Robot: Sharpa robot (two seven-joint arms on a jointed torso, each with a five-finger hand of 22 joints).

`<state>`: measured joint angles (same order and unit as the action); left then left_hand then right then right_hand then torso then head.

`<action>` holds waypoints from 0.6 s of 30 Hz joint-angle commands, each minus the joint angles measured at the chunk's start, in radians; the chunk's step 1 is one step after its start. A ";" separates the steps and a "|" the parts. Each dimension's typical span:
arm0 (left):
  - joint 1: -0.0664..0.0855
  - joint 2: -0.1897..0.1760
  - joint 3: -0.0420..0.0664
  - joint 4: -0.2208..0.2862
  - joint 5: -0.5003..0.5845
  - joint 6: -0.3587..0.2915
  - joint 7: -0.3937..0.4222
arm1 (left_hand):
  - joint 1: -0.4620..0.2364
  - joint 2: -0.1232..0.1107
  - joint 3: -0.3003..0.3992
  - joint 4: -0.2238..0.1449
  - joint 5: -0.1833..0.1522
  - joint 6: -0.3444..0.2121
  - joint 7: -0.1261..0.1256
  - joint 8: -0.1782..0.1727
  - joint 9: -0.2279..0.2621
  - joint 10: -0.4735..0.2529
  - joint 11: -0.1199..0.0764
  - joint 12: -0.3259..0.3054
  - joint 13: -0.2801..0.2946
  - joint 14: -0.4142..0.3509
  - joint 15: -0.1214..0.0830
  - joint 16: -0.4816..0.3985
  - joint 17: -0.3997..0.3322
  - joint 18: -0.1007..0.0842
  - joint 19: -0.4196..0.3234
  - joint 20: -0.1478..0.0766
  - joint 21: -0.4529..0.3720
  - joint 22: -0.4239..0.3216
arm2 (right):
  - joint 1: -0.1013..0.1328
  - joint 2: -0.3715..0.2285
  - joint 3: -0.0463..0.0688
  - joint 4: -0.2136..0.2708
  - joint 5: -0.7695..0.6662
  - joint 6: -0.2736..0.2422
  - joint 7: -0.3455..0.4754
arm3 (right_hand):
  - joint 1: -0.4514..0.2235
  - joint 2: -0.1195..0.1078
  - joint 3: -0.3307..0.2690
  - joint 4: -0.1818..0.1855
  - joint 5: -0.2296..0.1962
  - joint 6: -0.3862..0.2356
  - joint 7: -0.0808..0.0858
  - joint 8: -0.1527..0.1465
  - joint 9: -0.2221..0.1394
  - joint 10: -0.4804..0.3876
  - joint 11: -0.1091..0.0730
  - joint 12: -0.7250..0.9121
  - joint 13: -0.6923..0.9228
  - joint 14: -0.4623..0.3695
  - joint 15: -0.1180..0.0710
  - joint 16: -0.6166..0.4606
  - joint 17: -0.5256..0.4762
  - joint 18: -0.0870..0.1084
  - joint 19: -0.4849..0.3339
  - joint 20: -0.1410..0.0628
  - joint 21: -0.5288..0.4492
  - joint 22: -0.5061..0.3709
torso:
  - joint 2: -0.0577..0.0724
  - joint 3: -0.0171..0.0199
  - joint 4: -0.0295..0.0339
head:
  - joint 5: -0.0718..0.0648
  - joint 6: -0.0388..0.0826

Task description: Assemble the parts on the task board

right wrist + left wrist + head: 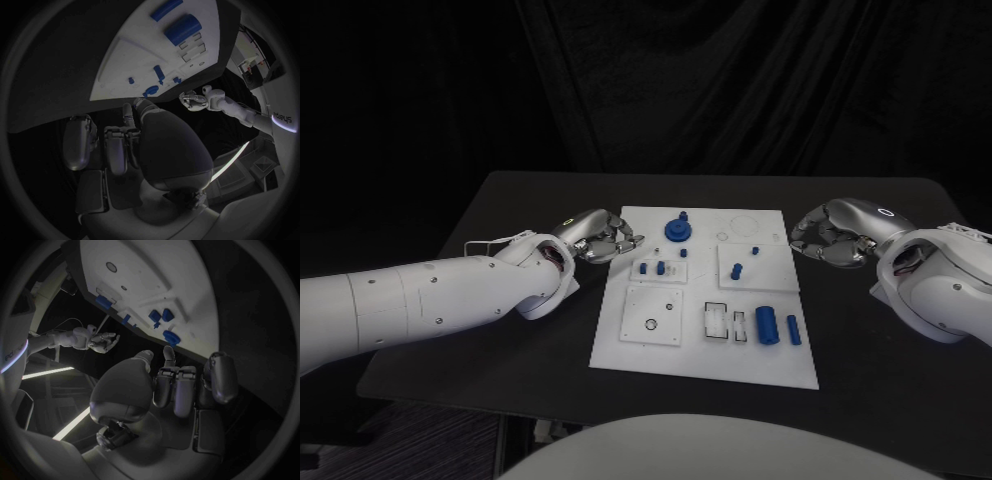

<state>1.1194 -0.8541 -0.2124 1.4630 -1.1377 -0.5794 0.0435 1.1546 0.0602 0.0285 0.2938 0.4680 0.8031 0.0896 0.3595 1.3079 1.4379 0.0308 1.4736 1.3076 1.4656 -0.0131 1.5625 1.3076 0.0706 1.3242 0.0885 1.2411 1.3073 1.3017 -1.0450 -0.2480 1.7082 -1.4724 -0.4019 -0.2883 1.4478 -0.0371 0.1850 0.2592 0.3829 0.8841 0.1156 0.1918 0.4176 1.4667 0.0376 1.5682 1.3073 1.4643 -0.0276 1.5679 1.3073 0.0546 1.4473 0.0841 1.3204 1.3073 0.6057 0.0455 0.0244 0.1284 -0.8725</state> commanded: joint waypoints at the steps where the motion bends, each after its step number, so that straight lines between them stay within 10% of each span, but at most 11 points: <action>1: 0.023 -0.013 0.002 0.008 0.031 -0.134 0.261 | 0.040 -0.005 0.016 -0.001 0.032 -0.054 0.031 -0.025 -0.017 -0.209 0.036 -0.165 0.147 -0.127 0.039 -0.117 0.126 0.039 -0.211 0.023 -0.210 0.098 | -0.001 -0.002 0.001 0.003 0.064 -0.188 0.109 | 0.005 -0.003 0.006 0.006 0.012 0.022 -0.001 0.014 0.004 0.099 -0.001 -0.001 0.259 0.106 0.002 0.003 0.263 0.008 -0.011 -0.001 -0.013 0.180 | -0.001 -0.0007 -0.0004 | 0.003 0.000; 3: 0.041 -0.017 0.002 0.004 0.082 -0.113 0.335 | 0.109 -0.007 0.057 0.008 0.040 -0.088 0.056 -0.050 -0.058 -0.718 0.070 -0.529 -0.008 -0.674 0.079 -0.429 -0.146 0.061 -0.577 0.046 -0.549 0.008 | 0.001 -0.001 0.001 -0.001 0.131 -0.238 0.159 | 0.010 -0.010 0.015 0.017 0.039 0.054 -0.011 0.037 0.012 0.021 -0.009 -0.063 0.191 0.080 -0.004 -0.050 0.214 0.028 -0.061 -0.004 -0.104 0.152 | -0.001 -0.0009 -0.0004 | 0.005 0.000; 4: 0.048 -0.018 0.002 0.001 0.103 -0.103 0.362 | 0.140 -0.005 0.085 -0.008 0.039 -0.101 0.061 -0.047 -0.073 -0.854 0.080 -0.644 -0.079 -0.858 0.090 -0.560 -0.240 0.052 -0.694 0.050 -0.643 -0.019 | 0.001 0.000 0.001 -0.005 0.164 -0.256 0.181 | 0.012 -0.010 0.017 0.017 0.042 0.056 -0.012 0.040 0.014 0.012 -0.010 -0.071 0.183 0.073 -0.005 -0.062 0.203 0.031 -0.068 -0.005 -0.118 0.148 | -0.002 -0.0010 -0.0007 | 0.006 0.000; 11: 0.075 0.022 0.002 -0.076 0.173 -0.021 0.476 | 0.228 -0.019 0.194 -0.001 0.006 -0.170 0.092 -0.148 -0.274 -1.011 0.126 -0.844 -0.311 -1.056 0.153 -0.828 -0.503 0.032 -0.863 0.081 -0.866 -0.125 | 0.003 0.020 0.001 -0.048 0.309 -0.304 0.299 | 0.017 -0.011 0.030 0.024 0.071 0.050 -0.013 0.055 0.023 -0.033 -0.011 -0.108 0.144 0.047 -0.005 -0.108 0.162 0.043 -0.108 -0.006 -0.191 0.127 | -0.006 0.0018 -0.0037 | 0.014 0.000; 16: 0.079 0.098 0.002 -0.195 0.160 0.091 0.511 | 0.231 -0.035 0.221 -0.002 -0.071 -0.202 0.050 -0.292 -0.574 -1.098 0.160 -0.969 -0.535 -1.154 0.178 -1.032 -0.733 0.024 -0.910 0.103 -0.993 -0.205 | 0.002 0.033 0.001 -0.081 0.337 -0.304 0.339 | 0.015 -0.012 0.032 0.027 0.073 0.042 -0.011 0.056 0.024 -0.036 -0.009 -0.110 0.141 0.044 -0.003 -0.112 0.158 0.043 -0.111 -0.005 -0.196 0.126 | -0.010 0.0007 -0.0011 | 0.012 0.000; 18: 0.080 0.136 0.002 -0.254 0.157 0.143 0.531 | 0.257 -0.026 0.197 -0.005 -0.112 -0.224 0.026 -0.290 -0.740 -1.119 0.122 -1.042 -0.706 -1.167 0.146 -1.174 -0.882 0.054 -0.956 0.105 -1.111 -0.307 | 0.002 0.037 0.001 -0.090 0.341 -0.304 0.350 | 0.014 -0.012 0.032 0.028 0.073 0.041 -0.011 0.056 0.024 -0.037 -0.008 -0.110 0.140 0.044 -0.003 -0.112 0.158 0.044 -0.112 -0.005 -0.198 0.126 | -0.011 0.0003 -0.0002 | 0.010 0.000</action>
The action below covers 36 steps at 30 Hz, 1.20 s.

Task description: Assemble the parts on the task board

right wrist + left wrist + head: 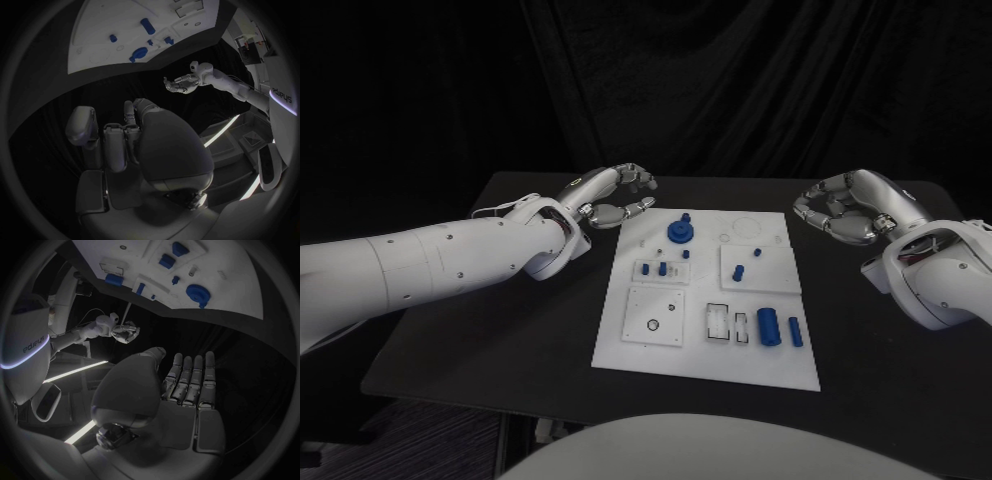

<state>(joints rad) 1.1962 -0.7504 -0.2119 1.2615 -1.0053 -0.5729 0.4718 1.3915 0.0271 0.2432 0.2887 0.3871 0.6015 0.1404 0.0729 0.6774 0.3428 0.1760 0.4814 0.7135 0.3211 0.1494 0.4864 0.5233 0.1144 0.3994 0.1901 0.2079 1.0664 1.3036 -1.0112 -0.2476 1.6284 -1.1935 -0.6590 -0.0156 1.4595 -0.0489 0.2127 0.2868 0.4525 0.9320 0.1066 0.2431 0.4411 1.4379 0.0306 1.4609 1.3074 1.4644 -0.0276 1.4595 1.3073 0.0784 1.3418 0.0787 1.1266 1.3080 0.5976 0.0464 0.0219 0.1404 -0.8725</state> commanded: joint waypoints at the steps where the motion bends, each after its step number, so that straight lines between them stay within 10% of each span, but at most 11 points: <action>1: 0.004 0.055 0.001 -0.086 0.023 0.163 0.113 | 0.050 0.013 -0.033 -0.003 -0.058 -0.033 -0.048 -0.011 -0.206 -0.026 -0.054 -0.069 -0.204 -0.035 -0.046 -0.194 -0.194 0.038 -0.026 0.010 -0.127 -0.124 | 0.000 0.004 0.001 -0.015 0.064 -0.047 0.081 | 0.002 0.000 0.004 0.000 0.003 -0.007 -0.002 0.004 0.001 -0.009 -0.001 -0.004 0.139 0.043 -0.003 -0.004 0.157 0.020 -0.007 0.001 -0.005 0.125 | -0.004 -0.0006 0.0026 | -0.003 0.000; 5: 0.003 0.128 0.001 -0.193 0.001 0.216 0.137 | 0.139 0.029 -0.053 -0.039 -0.147 -0.002 -0.089 -0.011 -0.354 -0.019 -0.105 -0.055 -0.377 0.037 -0.087 -0.334 -0.275 0.065 0.009 0.020 -0.145 -0.230 | -0.001 0.006 0.001 -0.026 0.068 -0.041 0.088 | 0.002 0.000 0.005 0.000 0.004 -0.007 -0.002 0.005 0.001 -0.010 -0.001 -0.004 0.139 0.043 -0.003 -0.005 0.157 0.020 -0.007 0.001 -0.006 0.125 | -0.006 -0.0027 0.0053 | -0.009 0.000; 8: 0.002 0.176 0.001 -0.257 -0.094 0.190 0.137 | 0.169 0.022 -0.092 -0.101 -0.252 0.069 -0.112 -0.005 -0.398 0.028 -0.112 -0.006 -0.447 0.336 -0.103 -0.272 -0.152 0.067 0.250 -0.008 -0.046 -0.209 | -0.002 0.007 0.001 -0.031 0.069 -0.033 0.089 | 0.003 0.001 0.006 0.000 0.005 -0.008 -0.002 0.005 0.001 -0.010 -0.001 -0.005 0.139 0.043 -0.003 -0.005 0.157 0.020 -0.007 0.001 -0.004 0.125 | -0.007 -0.0030 0.0038 | -0.011 0.000; 15: 0.002 0.234 0.002 -0.295 -0.400 0.132 0.079 | 0.131 -0.027 -0.190 -0.135 -0.246 0.075 -0.192 -0.008 -0.492 0.189 -0.125 0.014 -0.557 0.711 -0.142 0.103 0.130 0.065 0.619 -0.067 0.225 0.023 | -0.005 0.004 0.001 -0.036 0.070 -0.018 0.085 | 0.009 0.004 0.012 -0.004 0.011 -0.013 -0.001 0.006 0.002 -0.002 -0.001 0.002 0.145 0.048 -0.003 0.004 0.165 0.017 0.000 0.001 0.007 0.129 | -0.004 -0.0022 0.0018 | -0.015 0.000; 21: 0.002 0.248 0.002 -0.271 -0.518 0.128 0.049 | 0.132 -0.051 -0.172 -0.117 -0.242 0.184 -0.191 -0.003 -0.519 0.315 -0.143 -0.016 -0.569 0.887 -0.176 0.550 0.393 -0.011 0.936 -0.100 0.800 0.340 | -0.006 0.003 0.001 -0.036 0.070 -0.011 0.081 | 0.016 0.004 0.017 -0.007 0.021 -0.017 -0.001 0.009 0.004 0.004 -0.001 0.007 0.149 0.053 -0.003 0.013 0.172 0.014 0.008 0.001 0.019 0.134 | 0.000 -0.0070 -0.0012 | -0.014 0.000; 36: 0.002 0.262 0.002 -0.243 -0.619 0.170 -0.035 | 0.129 -0.076 -0.150 -0.111 -0.230 0.207 -0.191 0.001 -0.528 0.348 -0.138 -0.036 -0.542 0.989 -0.184 0.734 0.511 -0.037 1.019 -0.119 0.984 0.405 | -0.009 0.002 0.001 -0.033 0.070 0.005 0.072 | 0.018 0.005 0.019 -0.007 0.025 -0.018 0.000 0.011 0.005 0.009 -0.001 0.011 0.153 0.056 -0.003 0.017 0.176 0.013 0.014 0.001 0.027 0.137 | 0.010 -0.0142 -0.0083 | -0.013 0.000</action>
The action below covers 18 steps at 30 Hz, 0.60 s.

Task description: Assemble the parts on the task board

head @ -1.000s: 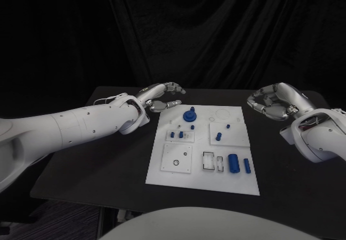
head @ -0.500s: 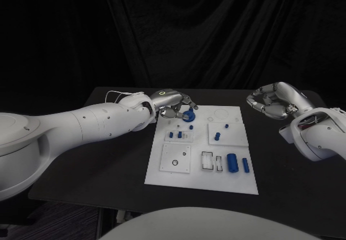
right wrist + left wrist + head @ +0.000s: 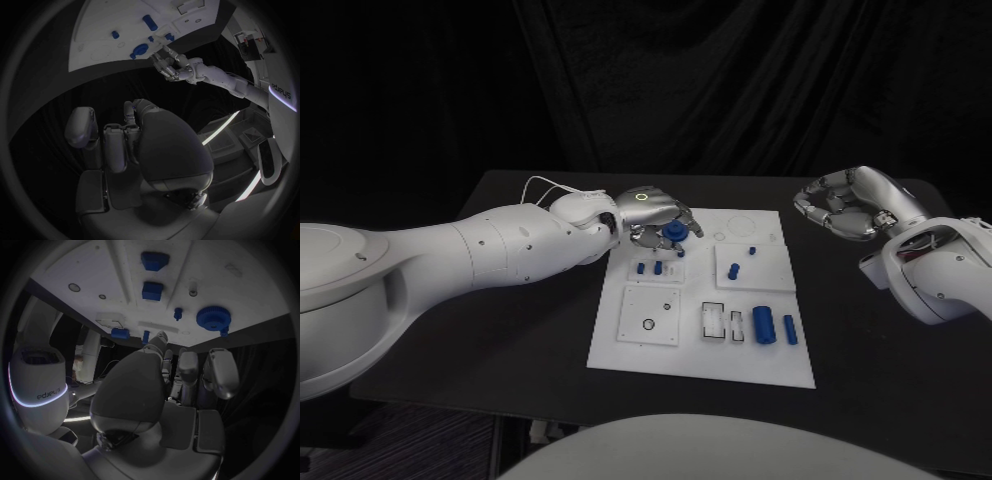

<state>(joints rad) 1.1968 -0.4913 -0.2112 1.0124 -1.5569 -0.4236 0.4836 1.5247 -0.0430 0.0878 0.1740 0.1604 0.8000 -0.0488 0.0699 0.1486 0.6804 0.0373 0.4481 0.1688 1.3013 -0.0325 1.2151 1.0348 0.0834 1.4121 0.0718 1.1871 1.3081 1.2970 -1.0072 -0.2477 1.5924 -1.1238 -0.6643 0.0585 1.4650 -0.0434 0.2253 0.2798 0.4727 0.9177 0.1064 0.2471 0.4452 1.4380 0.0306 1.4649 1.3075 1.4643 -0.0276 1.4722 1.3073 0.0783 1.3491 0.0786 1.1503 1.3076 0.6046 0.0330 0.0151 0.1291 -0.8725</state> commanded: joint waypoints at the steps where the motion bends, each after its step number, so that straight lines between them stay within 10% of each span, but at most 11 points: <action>1: 0.001 0.004 0.001 0.008 -0.072 0.024 -0.055 | -0.005 -0.006 0.007 0.003 -0.003 0.011 -0.001 0.005 0.001 0.015 0.002 -0.001 0.004 0.009 -0.002 0.006 -0.002 -0.006 0.006 -0.001 0.006 0.163 | -0.003 -0.002 0.001 0.004 0.000 0.012 -0.004 | 0.012 -0.001 0.007 0.000 0.006 -0.004 0.000 0.007 0.001 0.011 -0.001 0.008 0.154 0.056 -0.003 0.005 0.176 0.012 0.008 0.001 0.005 0.138 | 0.003 -0.0007 -0.0018 | -0.001 0.000; 18: 0.001 0.022 0.001 0.003 -0.089 0.091 -0.127 | -0.014 -0.012 0.037 0.003 0.026 0.085 0.027 0.030 0.026 0.073 0.016 0.001 0.036 0.016 0.005 0.026 -0.010 -0.010 0.012 0.005 0.030 0.166 | -0.005 -0.003 0.001 0.004 0.000 0.028 -0.015 | 0.011 0.000 0.007 0.001 0.007 -0.006 0.001 0.007 0.002 0.011 0.000 0.008 0.153 0.057 -0.003 0.006 0.177 0.012 0.009 0.001 0.006 0.138 | 0.001 -0.0015 -0.0019 | -0.005 0.000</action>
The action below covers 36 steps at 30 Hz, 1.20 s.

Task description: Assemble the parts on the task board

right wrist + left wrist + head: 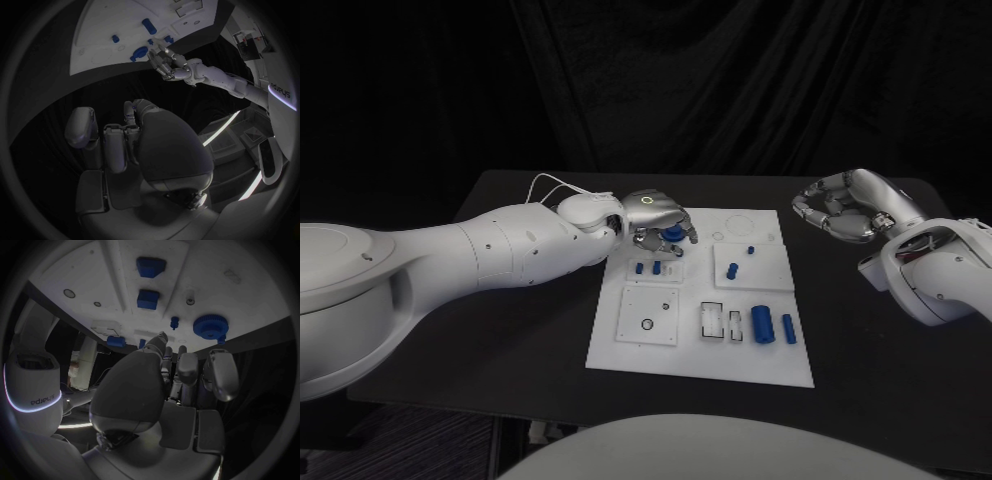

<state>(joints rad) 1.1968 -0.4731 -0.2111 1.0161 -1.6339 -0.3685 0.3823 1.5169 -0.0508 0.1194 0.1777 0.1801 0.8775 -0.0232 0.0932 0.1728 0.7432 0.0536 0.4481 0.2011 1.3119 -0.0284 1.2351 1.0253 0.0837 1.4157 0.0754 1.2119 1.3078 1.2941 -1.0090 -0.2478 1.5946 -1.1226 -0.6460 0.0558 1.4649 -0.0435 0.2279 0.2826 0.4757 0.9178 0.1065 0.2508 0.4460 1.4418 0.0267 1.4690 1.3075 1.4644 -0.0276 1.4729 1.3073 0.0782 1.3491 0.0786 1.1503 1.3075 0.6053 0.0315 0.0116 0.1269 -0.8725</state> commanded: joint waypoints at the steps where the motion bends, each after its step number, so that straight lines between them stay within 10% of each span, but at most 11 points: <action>1: 0.001 0.005 0.001 -0.001 -0.012 0.038 -0.026 | -0.007 -0.004 0.007 -0.001 0.007 0.009 0.002 0.007 0.003 0.013 0.000 0.001 0.005 0.006 0.001 0.007 0.001 -0.010 0.008 0.002 0.005 0.166 | -0.002 -0.001 0.001 0.002 -0.001 0.009 -0.011 | 0.011 0.000 0.005 -0.001 0.004 -0.006 0.001 0.004 0.001 0.007 0.004 0.004 0.153 0.057 -0.003 0.005 0.177 0.012 0.009 0.001 0.006 0.139 | 0.001 0.0000 0.0015 | -0.003 0.000; 36: -0.012 0.041 0.001 -0.050 -0.012 0.095 -0.043 | -0.009 -0.005 0.054 -0.003 0.024 0.043 0.018 0.011 0.029 0.087 -0.001 0.034 0.080 -0.002 0.001 0.011 -0.023 -0.009 0.002 0.003 0.009 0.165 | -0.003 0.000 0.001 0.006 -0.001 0.031 -0.028 | 0.012 0.002 0.007 -0.001 0.007 -0.009 0.001 0.004 0.001 0.008 0.004 0.005 0.154 0.058 -0.003 0.006 0.177 0.012 0.010 0.001 0.006 0.139 | 0.000 -0.0002 0.0036 | -0.005 0.000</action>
<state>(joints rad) 1.1879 -0.4363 -0.2110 0.9670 -1.6456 -0.2890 0.3397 1.5128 -0.0548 0.1664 0.1750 0.2000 0.9121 -0.0040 0.1008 0.2014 0.8237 0.0545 0.4793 0.2805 1.3118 -0.0284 1.2468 1.0030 0.0839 1.4156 0.0754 1.2201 1.3075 1.2932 -1.0081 -0.2478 1.5977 -1.1220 -0.6251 0.0476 1.4689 -0.0394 0.2278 0.2826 0.4797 0.9178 0.1065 0.2508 0.4457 1.4454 0.0305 1.4688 1.3076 1.4643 -0.0276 1.4758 1.3073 0.0783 1.3526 0.0822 1.1501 1.3073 0.6053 0.0313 0.0145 0.1224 -0.8725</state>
